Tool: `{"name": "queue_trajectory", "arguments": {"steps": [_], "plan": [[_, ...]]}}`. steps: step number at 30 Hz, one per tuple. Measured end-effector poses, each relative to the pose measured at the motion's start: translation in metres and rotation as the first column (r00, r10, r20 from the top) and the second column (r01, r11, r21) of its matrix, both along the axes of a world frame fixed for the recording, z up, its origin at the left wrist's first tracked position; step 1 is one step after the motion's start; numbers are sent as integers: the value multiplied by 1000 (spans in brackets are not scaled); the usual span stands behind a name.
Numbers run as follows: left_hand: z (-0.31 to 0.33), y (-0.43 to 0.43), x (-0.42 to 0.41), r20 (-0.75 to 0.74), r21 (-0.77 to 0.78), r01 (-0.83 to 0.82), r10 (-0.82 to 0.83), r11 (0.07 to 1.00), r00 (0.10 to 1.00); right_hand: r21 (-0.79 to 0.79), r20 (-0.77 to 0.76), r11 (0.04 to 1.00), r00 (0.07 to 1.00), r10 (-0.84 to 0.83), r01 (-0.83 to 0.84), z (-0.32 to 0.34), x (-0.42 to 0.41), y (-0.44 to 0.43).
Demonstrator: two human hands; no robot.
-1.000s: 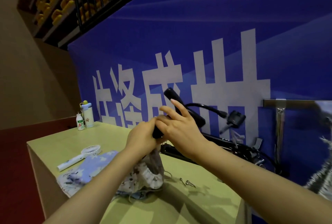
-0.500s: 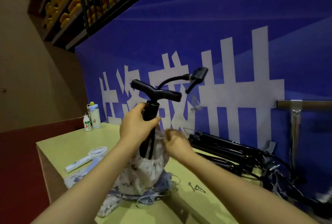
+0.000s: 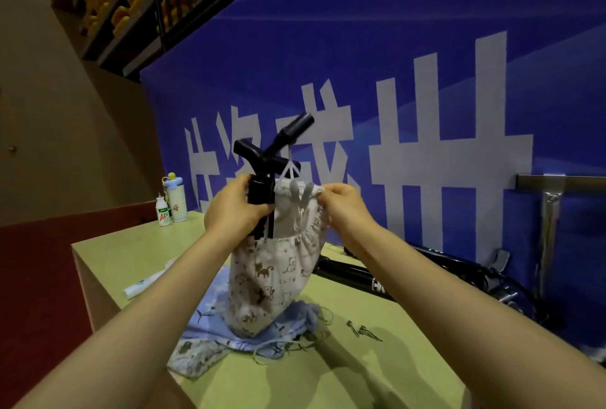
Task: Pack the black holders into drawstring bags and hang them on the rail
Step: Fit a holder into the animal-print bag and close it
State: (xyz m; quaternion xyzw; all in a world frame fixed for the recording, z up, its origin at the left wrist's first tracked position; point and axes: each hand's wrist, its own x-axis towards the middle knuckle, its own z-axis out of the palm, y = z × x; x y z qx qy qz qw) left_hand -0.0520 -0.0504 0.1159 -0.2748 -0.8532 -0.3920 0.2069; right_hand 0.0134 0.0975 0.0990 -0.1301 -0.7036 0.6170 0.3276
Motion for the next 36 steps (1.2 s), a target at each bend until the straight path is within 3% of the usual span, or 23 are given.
{"name": "queue_trajectory", "arguments": {"steps": [3,6,11,14,19,21,25,36], "plan": [[7,0,3,124,144,90,-108,985,986,52,-63,999,998,-2,5,3,8,-1],[29,10,11,262,319,219,-308,922,915,134,-180,989,980,85,-61,17,15,-10],[40,15,28,442,585,183,-500,790,744,143,-232,981,959,164,-133,29,14,-24],[41,15,34,396,599,161,-465,785,792,214,-225,974,967,121,-72,26,19,-25],[59,6,34,230,646,130,-355,752,906,52,-403,998,915,5,17,30,28,-13],[54,1,32,237,620,129,-341,774,910,64,-335,992,939,-83,110,20,30,-6],[19,1,24,385,515,81,-315,854,867,181,-79,968,984,-160,172,-8,23,-1],[0,19,14,340,497,152,-353,854,872,334,-56,921,980,-192,200,-16,7,6]]}}
